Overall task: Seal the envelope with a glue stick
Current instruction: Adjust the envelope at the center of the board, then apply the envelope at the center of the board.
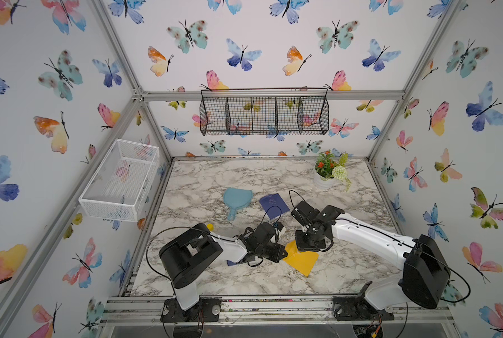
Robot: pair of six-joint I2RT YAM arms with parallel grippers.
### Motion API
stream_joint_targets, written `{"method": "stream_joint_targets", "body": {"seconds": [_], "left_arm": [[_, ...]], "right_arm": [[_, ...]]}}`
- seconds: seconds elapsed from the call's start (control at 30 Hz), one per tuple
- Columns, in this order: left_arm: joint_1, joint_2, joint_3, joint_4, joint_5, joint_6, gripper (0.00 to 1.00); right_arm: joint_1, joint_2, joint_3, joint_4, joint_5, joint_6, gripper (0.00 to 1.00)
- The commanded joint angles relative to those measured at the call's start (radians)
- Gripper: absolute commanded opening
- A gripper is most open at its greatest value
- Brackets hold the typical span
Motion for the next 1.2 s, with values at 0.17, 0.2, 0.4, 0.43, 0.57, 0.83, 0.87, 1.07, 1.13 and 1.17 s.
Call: {"method": "stream_joint_targets", "body": {"seconds": [0.17,0.2,0.4,0.43,0.57,0.83,0.87,1.07,1.13,1.17], "left_arm": [[0.018,0.060,0.005,0.011,0.067,-0.017,0.00],[0.018,0.057,0.003,0.010,0.066,-0.017,0.00],[0.022,0.059,0.004,0.011,0.068,-0.017,0.00],[0.022,0.060,0.004,0.011,0.069,-0.017,0.00],[0.022,0.058,0.003,0.010,0.070,-0.015,0.00],[0.022,0.063,0.009,0.006,0.080,-0.009,0.00],[0.021,0.063,0.010,0.006,0.080,-0.009,0.00],[0.022,0.068,0.016,0.000,0.085,-0.006,0.00],[0.020,0.070,0.017,-0.001,0.085,-0.004,0.00],[0.019,0.071,0.018,-0.002,0.085,-0.004,0.00]], "right_arm": [[0.065,0.036,-0.027,0.055,0.081,0.059,0.02],[0.067,0.040,-0.034,0.058,0.083,0.060,0.02],[0.076,0.058,-0.051,0.070,0.077,0.056,0.02],[0.076,0.062,-0.050,0.066,0.081,0.056,0.02],[0.078,0.074,-0.053,0.064,0.099,0.041,0.02],[0.078,0.102,-0.051,0.086,0.108,-0.002,0.02],[0.078,0.105,-0.053,0.089,0.107,-0.007,0.02],[0.078,0.121,-0.051,0.089,0.128,-0.029,0.02],[0.078,0.129,-0.045,0.084,0.151,-0.031,0.02],[0.078,0.133,-0.044,0.083,0.162,-0.033,0.02]]}}
